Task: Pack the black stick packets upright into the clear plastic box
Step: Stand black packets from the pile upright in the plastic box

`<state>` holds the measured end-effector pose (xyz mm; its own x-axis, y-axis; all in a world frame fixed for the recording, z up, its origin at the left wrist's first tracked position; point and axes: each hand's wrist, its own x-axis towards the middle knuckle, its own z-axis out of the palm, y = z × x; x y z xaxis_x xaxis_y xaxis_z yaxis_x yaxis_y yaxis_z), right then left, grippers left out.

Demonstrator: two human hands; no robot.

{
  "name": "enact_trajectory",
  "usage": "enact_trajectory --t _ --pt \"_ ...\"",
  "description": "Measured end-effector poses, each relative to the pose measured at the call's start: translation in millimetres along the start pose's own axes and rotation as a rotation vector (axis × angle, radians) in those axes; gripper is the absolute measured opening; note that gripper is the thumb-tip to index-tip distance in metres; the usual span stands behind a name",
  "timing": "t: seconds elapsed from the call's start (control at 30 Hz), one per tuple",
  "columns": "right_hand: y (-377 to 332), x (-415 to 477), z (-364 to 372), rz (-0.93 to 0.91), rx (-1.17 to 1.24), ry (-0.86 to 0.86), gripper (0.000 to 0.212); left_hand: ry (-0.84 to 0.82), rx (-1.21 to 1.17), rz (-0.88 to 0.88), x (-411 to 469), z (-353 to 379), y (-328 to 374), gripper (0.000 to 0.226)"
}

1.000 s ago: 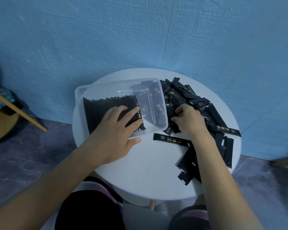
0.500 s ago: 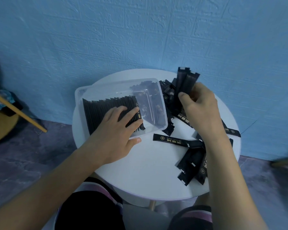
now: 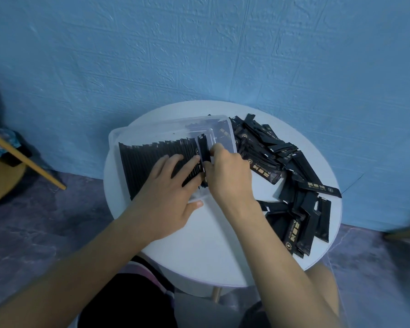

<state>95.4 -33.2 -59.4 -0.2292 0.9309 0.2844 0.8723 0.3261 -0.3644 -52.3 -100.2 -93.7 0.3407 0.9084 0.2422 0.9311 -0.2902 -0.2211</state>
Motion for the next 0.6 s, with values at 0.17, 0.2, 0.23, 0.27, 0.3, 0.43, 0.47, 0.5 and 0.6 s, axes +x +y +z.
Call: enact_trajectory --t 0.17,0.2,0.23,0.27,0.3,0.43,0.47,0.5,0.6 --pt "7.6 4.2 -1.2 0.005 0.021 -0.088 0.023 -0.007 0.005 0.003 0.1 -0.3 -0.8 0.060" --pt "8.6 4.3 -1.2 0.010 0.027 -0.095 0.022 -0.006 0.003 0.004 0.0 -0.3 -1.0 0.060" --pt "9.1 4.5 -0.9 0.012 0.025 -0.098 0.020 -0.005 -0.001 0.004 -0.1 -0.3 -1.2 0.060" --pt "9.3 4.5 -0.9 0.011 0.018 -0.099 0.018 -0.005 -0.001 0.003 -0.3 -0.3 -1.2 0.060" --pt "9.4 4.7 -0.8 0.011 0.012 -0.101 0.017 -0.007 0.002 0.003 -0.6 -0.2 -1.2 0.061" --pt "8.8 6.8 0.0 0.015 0.016 -0.095 0.014 -0.007 0.007 0.007 -0.4 0.3 -1.1 0.061" --pt "8.2 6.8 0.9 0.017 0.019 -0.089 0.014 -0.006 0.006 0.007 -0.3 0.3 -1.0 0.061" --pt "7.8 6.7 1.8 0.016 0.023 -0.082 0.015 -0.008 0.006 0.006 -0.2 0.3 -0.8 0.061" --pt "7.2 6.5 4.5 0.021 0.041 -0.072 0.019 -0.011 0.012 0.003 -0.7 0.9 -1.2 0.061"
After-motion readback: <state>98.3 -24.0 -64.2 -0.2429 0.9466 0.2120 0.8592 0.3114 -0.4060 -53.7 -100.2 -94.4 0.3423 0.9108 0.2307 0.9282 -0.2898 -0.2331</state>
